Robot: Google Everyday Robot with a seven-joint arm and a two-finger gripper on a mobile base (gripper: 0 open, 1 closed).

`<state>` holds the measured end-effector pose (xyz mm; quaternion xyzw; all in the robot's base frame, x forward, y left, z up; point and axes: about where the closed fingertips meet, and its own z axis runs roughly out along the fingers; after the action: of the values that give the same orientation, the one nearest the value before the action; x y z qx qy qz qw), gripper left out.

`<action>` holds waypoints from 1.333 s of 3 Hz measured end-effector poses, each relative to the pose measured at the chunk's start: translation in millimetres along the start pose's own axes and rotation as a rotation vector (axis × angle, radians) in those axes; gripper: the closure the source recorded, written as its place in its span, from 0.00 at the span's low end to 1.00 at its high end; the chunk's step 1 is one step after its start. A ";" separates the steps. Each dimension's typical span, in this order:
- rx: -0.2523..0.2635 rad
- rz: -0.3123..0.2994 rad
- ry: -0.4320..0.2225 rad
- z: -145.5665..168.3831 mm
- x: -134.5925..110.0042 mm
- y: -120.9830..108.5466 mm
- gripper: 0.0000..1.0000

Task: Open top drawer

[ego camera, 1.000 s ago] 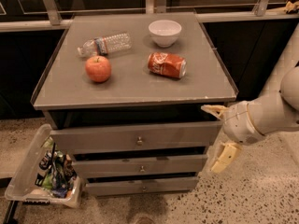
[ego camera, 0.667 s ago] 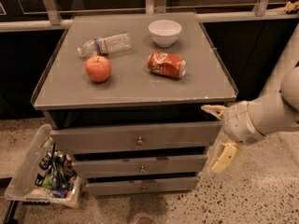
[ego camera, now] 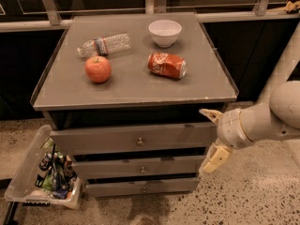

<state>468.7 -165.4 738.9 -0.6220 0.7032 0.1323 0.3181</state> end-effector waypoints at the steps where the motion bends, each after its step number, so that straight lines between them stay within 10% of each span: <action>1: 0.054 0.023 -0.004 22.4 17.7 -12.3 0.00; 4: 0.121 -0.075 -0.120 76.0 14.2 -47.6 0.00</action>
Offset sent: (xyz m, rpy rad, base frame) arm 0.0526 -0.0088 -0.0610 0.0405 -0.1216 -0.1289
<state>535.5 -141.4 682.3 -0.6184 0.6658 0.1146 0.4015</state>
